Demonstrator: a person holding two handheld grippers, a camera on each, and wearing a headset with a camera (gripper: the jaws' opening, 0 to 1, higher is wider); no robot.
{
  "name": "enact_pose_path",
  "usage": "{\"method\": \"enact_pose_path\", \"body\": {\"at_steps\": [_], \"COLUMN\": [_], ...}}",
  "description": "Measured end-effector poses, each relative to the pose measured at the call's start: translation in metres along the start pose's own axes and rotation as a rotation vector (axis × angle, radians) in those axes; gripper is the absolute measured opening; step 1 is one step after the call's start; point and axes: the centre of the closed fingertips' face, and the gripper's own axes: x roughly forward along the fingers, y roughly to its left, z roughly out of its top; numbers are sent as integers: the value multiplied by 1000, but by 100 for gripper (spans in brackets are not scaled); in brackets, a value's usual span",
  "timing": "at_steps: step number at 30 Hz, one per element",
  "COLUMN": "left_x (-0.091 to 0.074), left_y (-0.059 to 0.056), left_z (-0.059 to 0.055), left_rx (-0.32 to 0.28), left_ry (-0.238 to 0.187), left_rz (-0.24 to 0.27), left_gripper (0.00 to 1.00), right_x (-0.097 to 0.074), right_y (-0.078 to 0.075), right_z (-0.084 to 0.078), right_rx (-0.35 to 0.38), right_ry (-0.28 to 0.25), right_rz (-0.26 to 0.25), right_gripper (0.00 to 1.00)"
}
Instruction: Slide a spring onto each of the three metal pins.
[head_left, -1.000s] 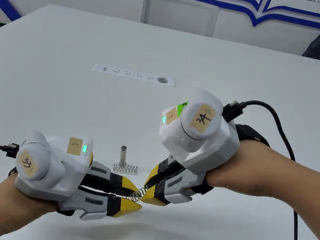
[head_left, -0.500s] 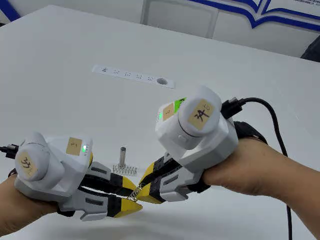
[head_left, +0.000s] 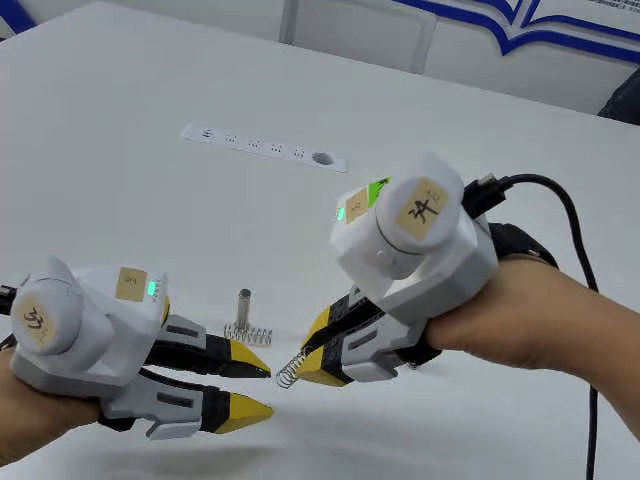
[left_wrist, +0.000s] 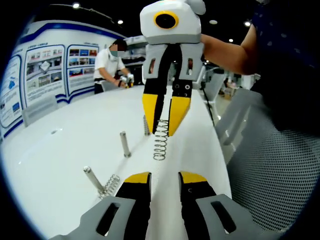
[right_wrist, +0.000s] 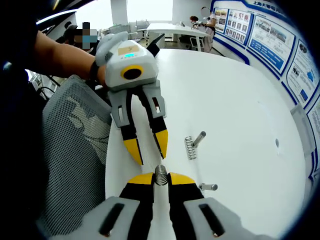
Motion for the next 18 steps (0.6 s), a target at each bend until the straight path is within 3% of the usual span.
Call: {"method": "enact_pose_path", "body": {"at_steps": [15, 18], "left_x": [-36, -40], "left_y": [23, 27], "left_z": [-4, -3], "left_rx": [-95, -106], "left_ry": [-44, -55], "left_rz": [152, 175], "left_gripper": [35, 38], "right_x": [-33, -36], "right_y": [-47, -59], "right_z": [-21, -24], "right_rx": [42, 27], "right_ry": [52, 88], "right_rz": [-114, -150], "right_gripper": [12, 12]}}
